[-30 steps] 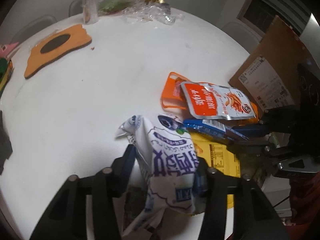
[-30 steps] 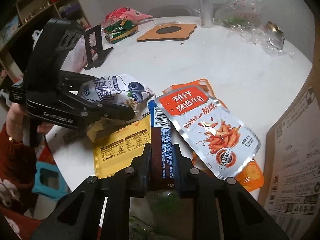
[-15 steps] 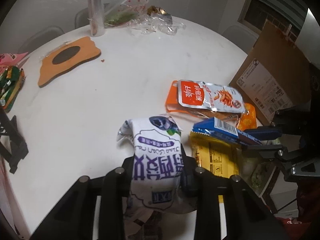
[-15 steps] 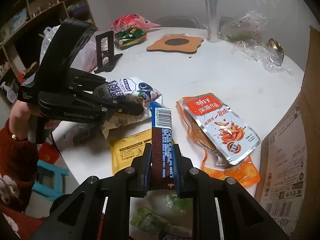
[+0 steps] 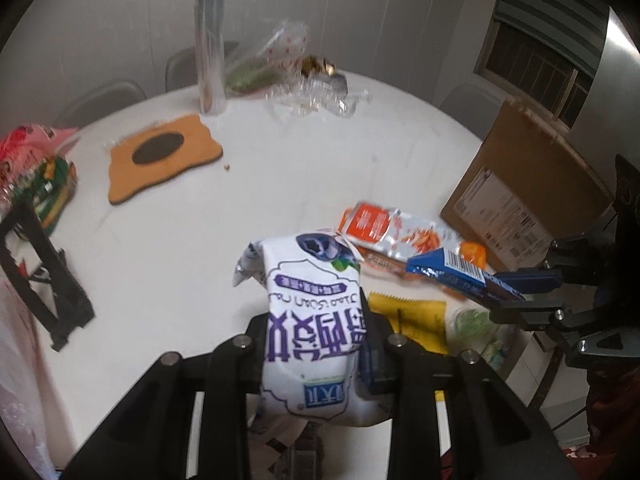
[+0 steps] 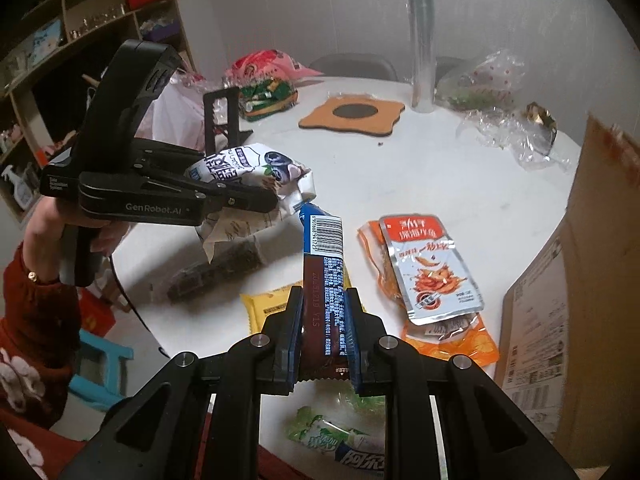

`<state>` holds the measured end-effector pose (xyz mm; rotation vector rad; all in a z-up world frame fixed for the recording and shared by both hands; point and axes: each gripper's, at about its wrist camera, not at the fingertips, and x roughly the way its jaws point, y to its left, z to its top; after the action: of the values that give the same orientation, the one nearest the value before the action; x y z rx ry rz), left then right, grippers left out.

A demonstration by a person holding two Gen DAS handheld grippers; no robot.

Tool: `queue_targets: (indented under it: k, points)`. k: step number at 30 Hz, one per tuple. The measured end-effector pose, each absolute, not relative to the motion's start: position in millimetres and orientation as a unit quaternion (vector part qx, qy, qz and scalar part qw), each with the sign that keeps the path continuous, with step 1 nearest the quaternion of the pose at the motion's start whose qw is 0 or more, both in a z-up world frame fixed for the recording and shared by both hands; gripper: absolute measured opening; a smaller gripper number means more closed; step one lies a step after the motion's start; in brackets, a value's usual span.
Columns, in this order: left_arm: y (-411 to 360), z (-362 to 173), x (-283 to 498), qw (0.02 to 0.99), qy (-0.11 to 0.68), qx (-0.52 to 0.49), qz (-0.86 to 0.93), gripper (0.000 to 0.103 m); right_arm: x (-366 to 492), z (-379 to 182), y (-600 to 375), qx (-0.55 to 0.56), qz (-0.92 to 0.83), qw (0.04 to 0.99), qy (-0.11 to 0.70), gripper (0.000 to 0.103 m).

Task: Organize snacks
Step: 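Carry both snacks into the cardboard box and open both grippers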

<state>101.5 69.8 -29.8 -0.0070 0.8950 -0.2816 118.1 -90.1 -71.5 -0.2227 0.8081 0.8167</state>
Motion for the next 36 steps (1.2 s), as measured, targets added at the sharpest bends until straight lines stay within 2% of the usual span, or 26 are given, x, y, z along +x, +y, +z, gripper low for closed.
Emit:
queue_targets:
  k: [12, 20, 28, 36]
  points:
    - [40.5, 76.0, 85.8, 0.929, 0.338, 0.012, -0.153, 0.027, 94.0, 5.6, -121.0, -0.094, 0.378, 0.869, 0.306, 0.015]
    - [-23.2, 133.2, 86.5, 0.932, 0.292, 0.039, -0.213, 0.027, 88.0, 43.8, -175.3, -0.077, 0.337, 0.899, 0.267, 0.015]
    - [-110.1, 146.5, 110.3, 0.909, 0.291, 0.071, -0.290, 0.027, 95.5, 48.4, -242.8, -0.048, 0.276, 0.921, 0.269, 0.015]
    - [-187.1, 125.3, 145.4, 0.879, 0.326, 0.100, -0.334, 0.027, 118.1, 22.0, -290.8, -0.028, 0.234, 0.921, 0.310, 0.015]
